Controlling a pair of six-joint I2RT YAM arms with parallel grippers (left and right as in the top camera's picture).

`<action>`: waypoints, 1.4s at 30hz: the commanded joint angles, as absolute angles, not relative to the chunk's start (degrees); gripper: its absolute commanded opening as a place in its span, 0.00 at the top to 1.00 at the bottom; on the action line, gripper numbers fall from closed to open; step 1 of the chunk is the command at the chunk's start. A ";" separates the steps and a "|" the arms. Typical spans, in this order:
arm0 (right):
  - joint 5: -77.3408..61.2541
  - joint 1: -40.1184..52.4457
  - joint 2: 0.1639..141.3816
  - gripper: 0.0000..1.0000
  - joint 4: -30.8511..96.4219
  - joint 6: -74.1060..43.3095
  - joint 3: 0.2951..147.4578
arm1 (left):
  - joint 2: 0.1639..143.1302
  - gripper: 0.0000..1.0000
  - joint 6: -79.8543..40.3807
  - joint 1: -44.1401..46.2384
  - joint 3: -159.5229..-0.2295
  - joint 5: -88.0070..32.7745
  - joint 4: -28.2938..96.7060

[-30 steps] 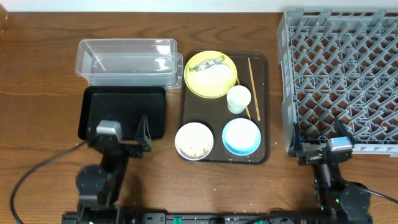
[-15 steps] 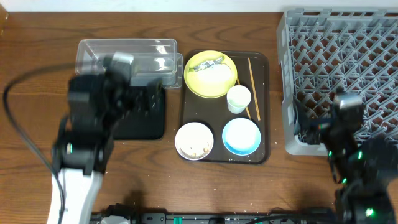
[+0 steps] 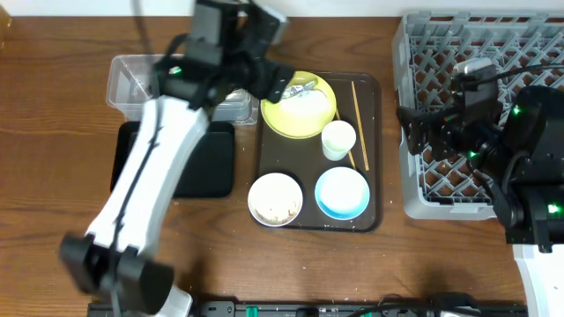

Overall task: Sort waste into correct bins and load items into the dishwasher rack
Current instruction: 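Reach the left gripper to the yellow plate and grasp the foil and wrapper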

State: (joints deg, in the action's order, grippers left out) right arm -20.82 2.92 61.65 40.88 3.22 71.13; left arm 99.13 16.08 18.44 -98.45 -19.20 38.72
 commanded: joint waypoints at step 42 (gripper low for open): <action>-13.47 3.29 62.04 0.01 51.00 4.82 72.25 | 130.19 0.18 21.43 22.00 -97.80 -18.39 21.06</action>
